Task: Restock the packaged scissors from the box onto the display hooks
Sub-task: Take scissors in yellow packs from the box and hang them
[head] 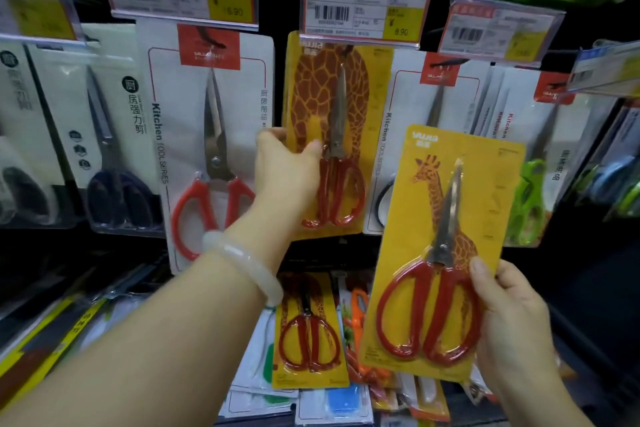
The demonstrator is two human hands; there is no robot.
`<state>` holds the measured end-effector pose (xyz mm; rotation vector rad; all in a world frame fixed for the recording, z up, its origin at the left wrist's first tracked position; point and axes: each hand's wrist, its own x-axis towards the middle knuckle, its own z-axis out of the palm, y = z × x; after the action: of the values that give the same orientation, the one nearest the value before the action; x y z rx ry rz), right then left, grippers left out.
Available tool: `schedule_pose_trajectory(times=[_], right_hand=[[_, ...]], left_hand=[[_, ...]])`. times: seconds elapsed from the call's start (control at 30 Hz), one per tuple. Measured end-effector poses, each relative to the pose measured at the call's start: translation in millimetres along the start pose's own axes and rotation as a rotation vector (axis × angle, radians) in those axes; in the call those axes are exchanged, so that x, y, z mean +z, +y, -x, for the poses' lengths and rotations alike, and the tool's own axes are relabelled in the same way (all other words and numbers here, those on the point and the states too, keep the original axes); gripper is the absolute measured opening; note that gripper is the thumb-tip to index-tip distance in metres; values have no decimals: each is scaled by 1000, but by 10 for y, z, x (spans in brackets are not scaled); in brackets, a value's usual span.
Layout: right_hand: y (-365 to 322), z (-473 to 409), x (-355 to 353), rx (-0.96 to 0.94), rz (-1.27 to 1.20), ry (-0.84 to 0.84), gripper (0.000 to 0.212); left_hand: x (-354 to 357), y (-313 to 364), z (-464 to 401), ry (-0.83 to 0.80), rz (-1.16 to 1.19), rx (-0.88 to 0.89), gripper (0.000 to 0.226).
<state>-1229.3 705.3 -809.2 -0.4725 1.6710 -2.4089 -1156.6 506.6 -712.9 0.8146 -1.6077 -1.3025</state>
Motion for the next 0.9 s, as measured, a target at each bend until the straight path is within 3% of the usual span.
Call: schedule_pose_trajectory(times=[0.07, 0.1, 0.13, 0.2, 0.27, 0.43, 0.9], right_hand=[[-13, 9, 40, -2, 14, -26, 13], [-14, 14, 69, -6, 19, -38, 13], [-10, 23, 104, -12, 20, -51, 14], [0, 56, 195, -22, 25, -90, 12], [0, 108, 314, -33, 29, -140, 11], [2, 178, 544, -56, 63, -210, 14], [25, 159, 701, -62, 158, -327, 16]], left_hand=[[-37, -46, 223, 130, -85, 175, 50], [-60, -79, 344, 115, -77, 244, 51], [-81, -95, 443, 17, -7, 239, 52], [-88, -60, 578, -254, 202, 43, 57], [-94, 4, 583, -371, 288, -71, 51], [-226, 241, 438, -427, 331, -69, 15], [-448, 276, 111, -519, 366, -76, 15]])
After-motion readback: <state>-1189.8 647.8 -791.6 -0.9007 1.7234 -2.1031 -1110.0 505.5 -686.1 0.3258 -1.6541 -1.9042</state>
